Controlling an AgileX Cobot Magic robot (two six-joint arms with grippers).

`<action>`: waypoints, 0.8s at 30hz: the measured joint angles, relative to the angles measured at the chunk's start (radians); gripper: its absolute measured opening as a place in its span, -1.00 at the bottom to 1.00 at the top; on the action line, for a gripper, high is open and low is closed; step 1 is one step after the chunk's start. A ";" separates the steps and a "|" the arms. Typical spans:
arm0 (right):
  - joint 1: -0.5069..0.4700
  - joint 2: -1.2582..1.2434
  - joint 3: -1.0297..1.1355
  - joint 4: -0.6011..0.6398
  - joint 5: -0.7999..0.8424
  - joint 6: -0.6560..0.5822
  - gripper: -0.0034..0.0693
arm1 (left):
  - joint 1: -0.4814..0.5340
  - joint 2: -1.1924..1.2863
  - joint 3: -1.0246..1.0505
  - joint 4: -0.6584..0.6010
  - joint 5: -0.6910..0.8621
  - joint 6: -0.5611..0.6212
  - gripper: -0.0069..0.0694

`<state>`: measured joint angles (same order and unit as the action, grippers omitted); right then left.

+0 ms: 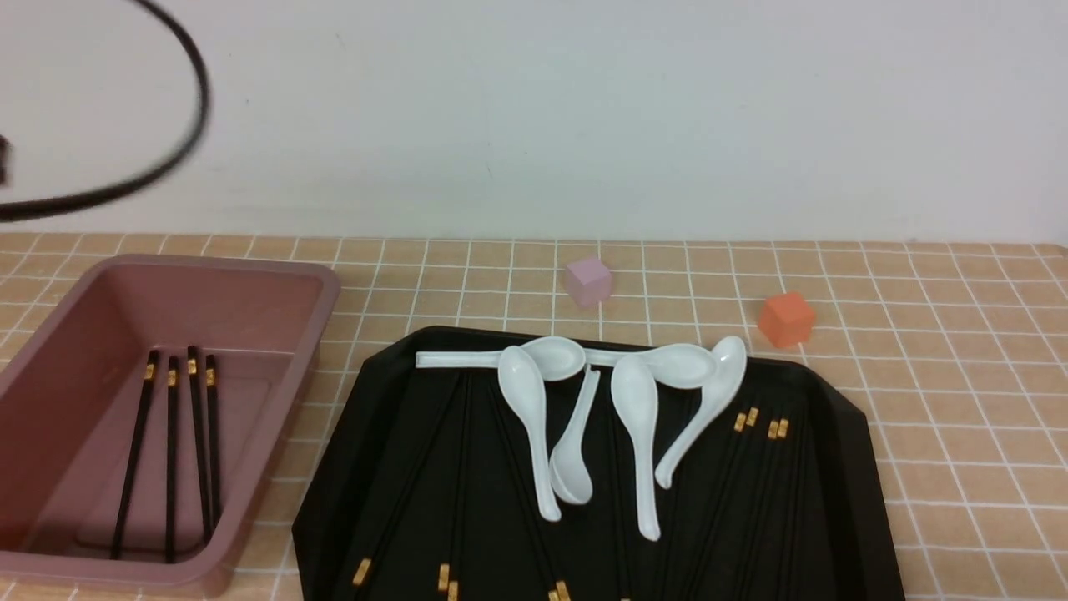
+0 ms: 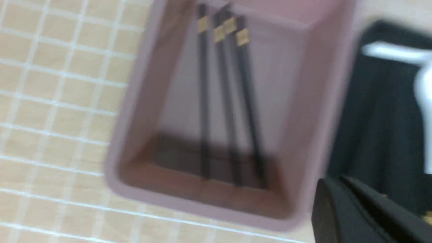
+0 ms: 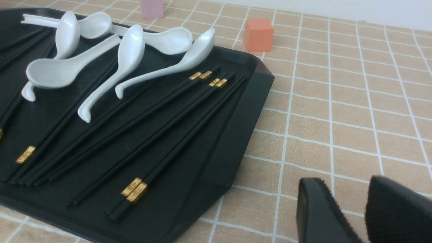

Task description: On brown tablecloth take chopsticks from black tray and put them in box.

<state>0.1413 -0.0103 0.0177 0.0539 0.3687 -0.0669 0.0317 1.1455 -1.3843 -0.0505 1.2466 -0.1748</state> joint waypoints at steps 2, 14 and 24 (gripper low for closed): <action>0.000 0.000 0.000 0.000 0.000 0.000 -0.25 | 0.001 -0.085 0.041 -0.077 0.003 0.020 -0.85; 0.000 0.000 0.000 0.000 0.000 0.000 -0.25 | 0.001 -0.676 0.656 -0.548 -0.280 0.312 -0.85; 0.000 0.000 0.000 0.000 0.000 0.000 -0.25 | 0.001 -0.893 0.998 -0.792 -0.464 0.337 -0.85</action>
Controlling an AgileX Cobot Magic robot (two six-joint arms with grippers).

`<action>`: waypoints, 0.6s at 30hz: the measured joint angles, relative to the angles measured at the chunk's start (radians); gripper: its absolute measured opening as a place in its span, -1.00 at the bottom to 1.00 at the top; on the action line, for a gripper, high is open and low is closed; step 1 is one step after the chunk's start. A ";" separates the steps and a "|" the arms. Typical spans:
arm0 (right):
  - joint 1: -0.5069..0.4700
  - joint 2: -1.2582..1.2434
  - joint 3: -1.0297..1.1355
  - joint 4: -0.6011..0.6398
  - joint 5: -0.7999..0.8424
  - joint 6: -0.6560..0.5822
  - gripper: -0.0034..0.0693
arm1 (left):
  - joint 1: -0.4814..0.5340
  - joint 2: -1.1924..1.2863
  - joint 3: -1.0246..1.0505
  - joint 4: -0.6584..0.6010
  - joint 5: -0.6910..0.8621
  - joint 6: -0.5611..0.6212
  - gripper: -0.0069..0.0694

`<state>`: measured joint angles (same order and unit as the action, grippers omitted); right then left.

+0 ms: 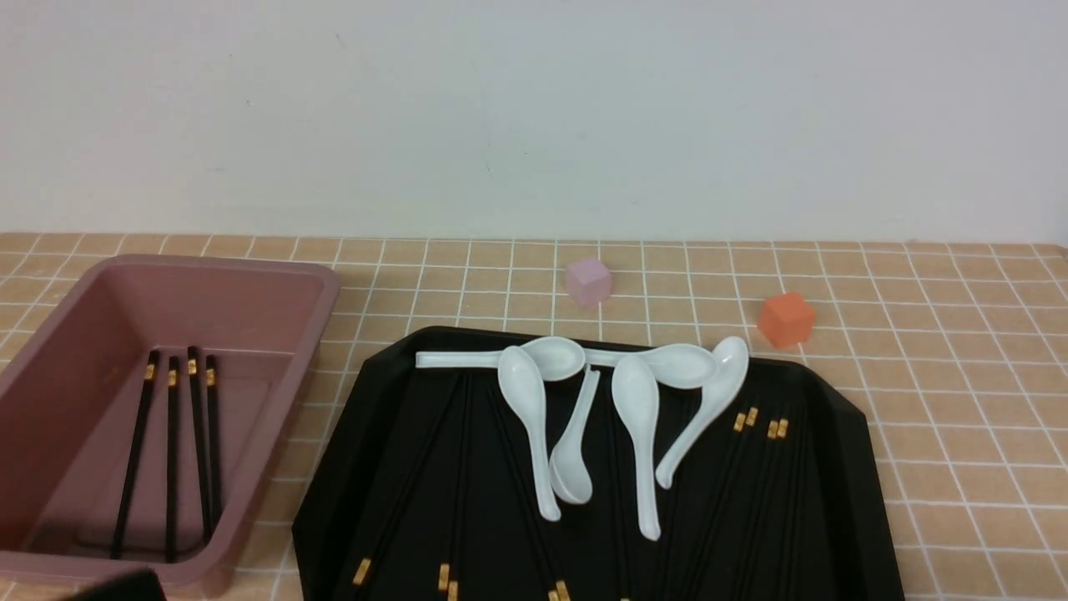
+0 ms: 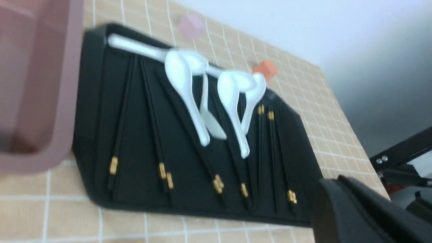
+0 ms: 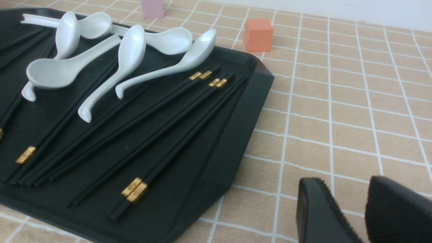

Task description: On brown tablecloth take chopsticks from black tray and put them in box.

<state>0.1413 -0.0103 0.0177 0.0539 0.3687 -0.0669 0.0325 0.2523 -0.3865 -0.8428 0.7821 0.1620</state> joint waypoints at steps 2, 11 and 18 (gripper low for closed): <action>0.000 0.000 0.000 0.000 0.000 0.000 -0.25 | 0.000 0.000 0.016 0.014 -0.011 0.004 -0.85; 0.000 0.000 0.000 0.001 0.000 0.000 -0.25 | 0.000 0.000 0.040 0.284 -0.083 0.052 -0.85; 0.000 0.000 0.000 0.001 0.000 0.000 -0.25 | 0.000 -0.050 0.171 0.377 -0.285 -0.002 -0.85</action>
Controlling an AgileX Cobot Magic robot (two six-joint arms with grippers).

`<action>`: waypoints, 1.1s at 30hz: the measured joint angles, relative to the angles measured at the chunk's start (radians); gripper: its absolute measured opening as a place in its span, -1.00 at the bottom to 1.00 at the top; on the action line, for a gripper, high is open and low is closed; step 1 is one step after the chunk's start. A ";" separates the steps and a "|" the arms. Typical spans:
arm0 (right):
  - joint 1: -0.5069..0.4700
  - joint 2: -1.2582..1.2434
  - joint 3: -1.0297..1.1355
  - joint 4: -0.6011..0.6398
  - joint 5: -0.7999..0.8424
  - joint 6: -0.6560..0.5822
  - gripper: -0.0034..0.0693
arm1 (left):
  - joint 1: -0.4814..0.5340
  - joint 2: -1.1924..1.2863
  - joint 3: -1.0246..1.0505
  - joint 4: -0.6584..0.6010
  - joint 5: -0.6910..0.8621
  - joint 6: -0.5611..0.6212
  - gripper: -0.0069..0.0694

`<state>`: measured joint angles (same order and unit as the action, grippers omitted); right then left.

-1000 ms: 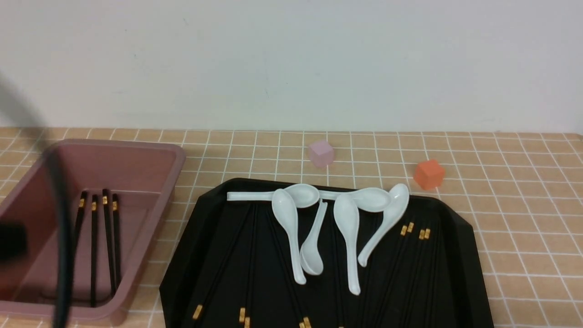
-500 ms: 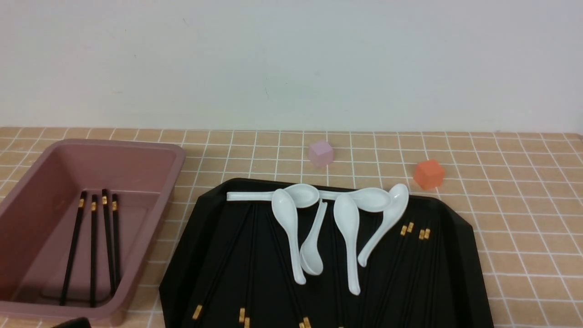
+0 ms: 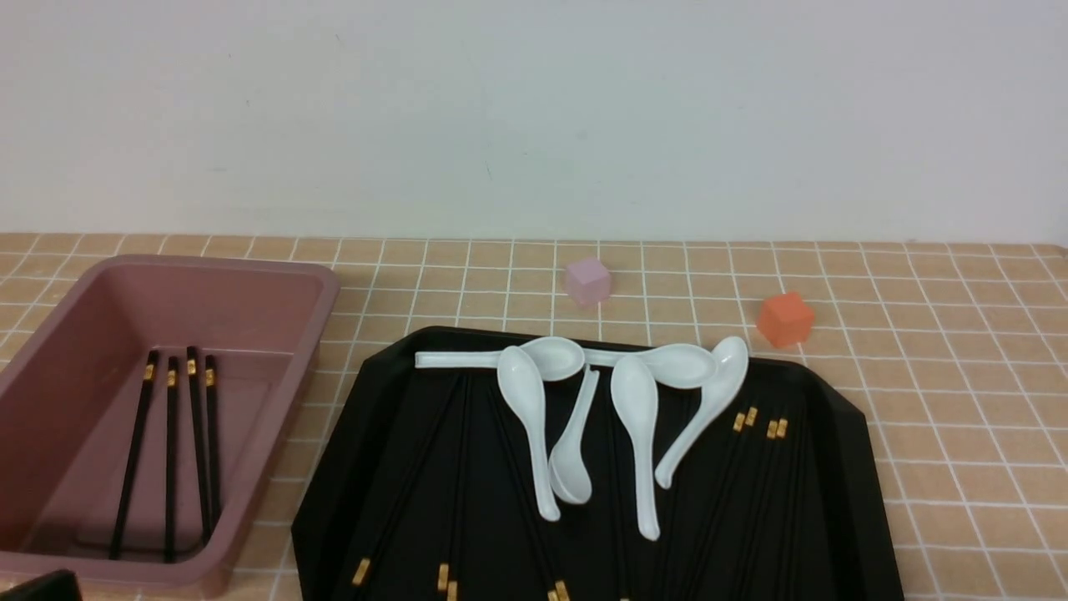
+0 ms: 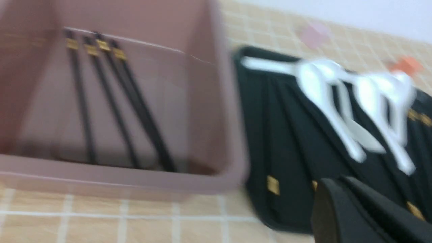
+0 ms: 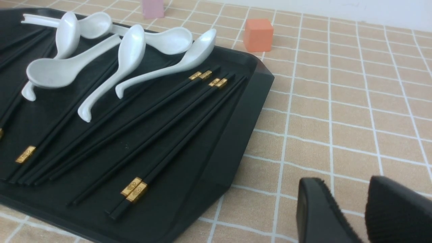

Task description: On brown tablecloth take chopsticks from black tray and put them in box.

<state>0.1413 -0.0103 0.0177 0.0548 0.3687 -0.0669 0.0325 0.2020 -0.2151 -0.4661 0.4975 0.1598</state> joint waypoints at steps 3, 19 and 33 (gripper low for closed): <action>0.000 0.000 0.000 0.000 0.000 0.000 -0.25 | -0.007 -0.081 0.113 0.104 -0.118 -0.118 -0.85; 0.000 0.000 0.000 0.000 0.000 0.000 -0.25 | -0.108 -0.213 0.244 0.457 -0.117 -0.516 -0.85; 0.000 0.000 0.000 0.000 0.000 0.000 -0.25 | -0.108 -0.213 0.244 0.457 -0.116 -0.516 -0.82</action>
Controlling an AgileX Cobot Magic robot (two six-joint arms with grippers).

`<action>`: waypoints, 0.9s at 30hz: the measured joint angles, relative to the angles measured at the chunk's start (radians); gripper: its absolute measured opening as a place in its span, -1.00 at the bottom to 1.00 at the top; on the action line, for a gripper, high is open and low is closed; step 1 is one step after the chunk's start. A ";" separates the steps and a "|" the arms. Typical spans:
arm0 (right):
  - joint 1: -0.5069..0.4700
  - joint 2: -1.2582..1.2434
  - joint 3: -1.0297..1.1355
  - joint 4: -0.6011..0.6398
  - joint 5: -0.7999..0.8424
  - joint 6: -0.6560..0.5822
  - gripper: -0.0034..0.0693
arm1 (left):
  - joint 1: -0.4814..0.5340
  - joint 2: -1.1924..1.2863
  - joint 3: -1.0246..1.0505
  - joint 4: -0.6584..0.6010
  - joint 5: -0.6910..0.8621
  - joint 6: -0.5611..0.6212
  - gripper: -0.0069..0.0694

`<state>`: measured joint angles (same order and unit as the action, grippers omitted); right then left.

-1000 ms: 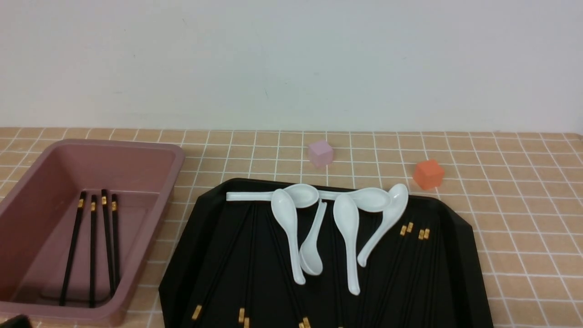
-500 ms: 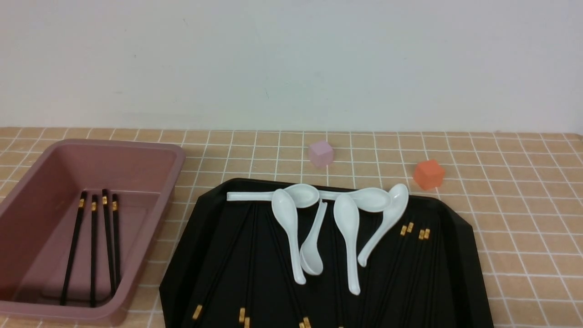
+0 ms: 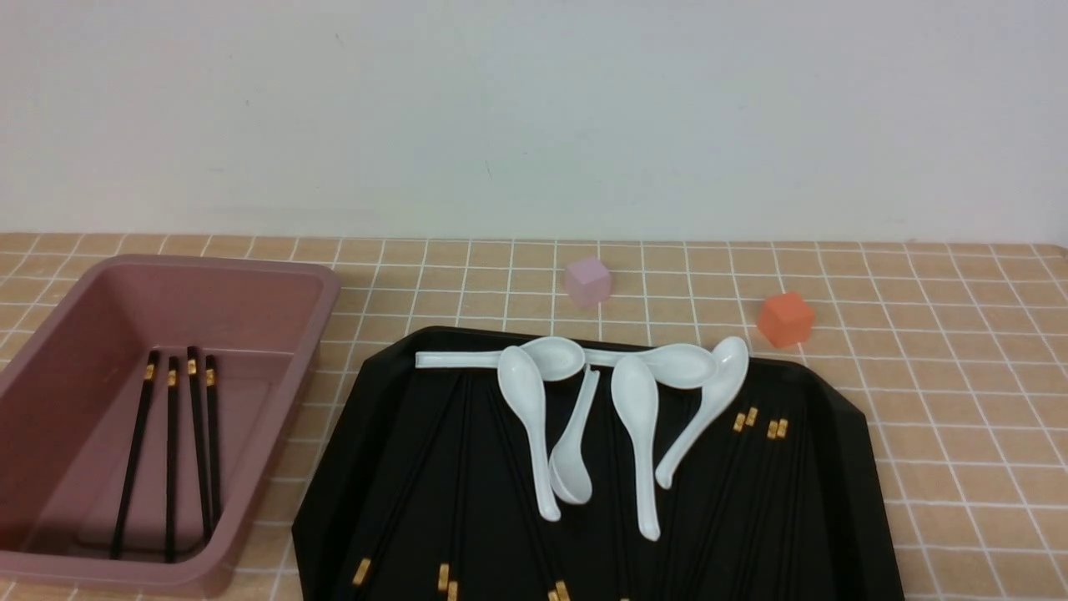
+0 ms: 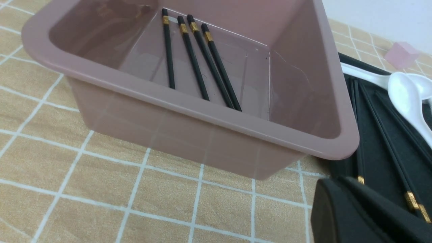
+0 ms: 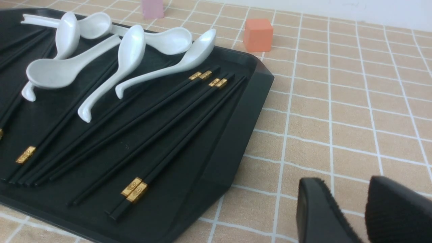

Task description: On brown tablecloth take chopsticks from black tray and put them in box.

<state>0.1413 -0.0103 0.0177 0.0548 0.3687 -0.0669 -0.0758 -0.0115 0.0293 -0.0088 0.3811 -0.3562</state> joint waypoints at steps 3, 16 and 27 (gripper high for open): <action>0.000 0.000 0.000 0.000 0.000 0.000 -0.25 | 0.000 0.000 0.000 0.000 0.000 0.000 -0.82; 0.000 0.000 0.000 -0.001 0.000 0.000 -0.25 | 0.000 0.000 0.000 0.000 0.000 0.000 -0.79; 0.000 0.000 0.000 0.000 0.000 0.000 -0.25 | 0.000 0.000 0.000 0.000 0.000 0.000 -0.76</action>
<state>0.1413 -0.0103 0.0177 0.0546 0.3687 -0.0669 -0.0758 -0.0115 0.0293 -0.0088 0.3811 -0.3562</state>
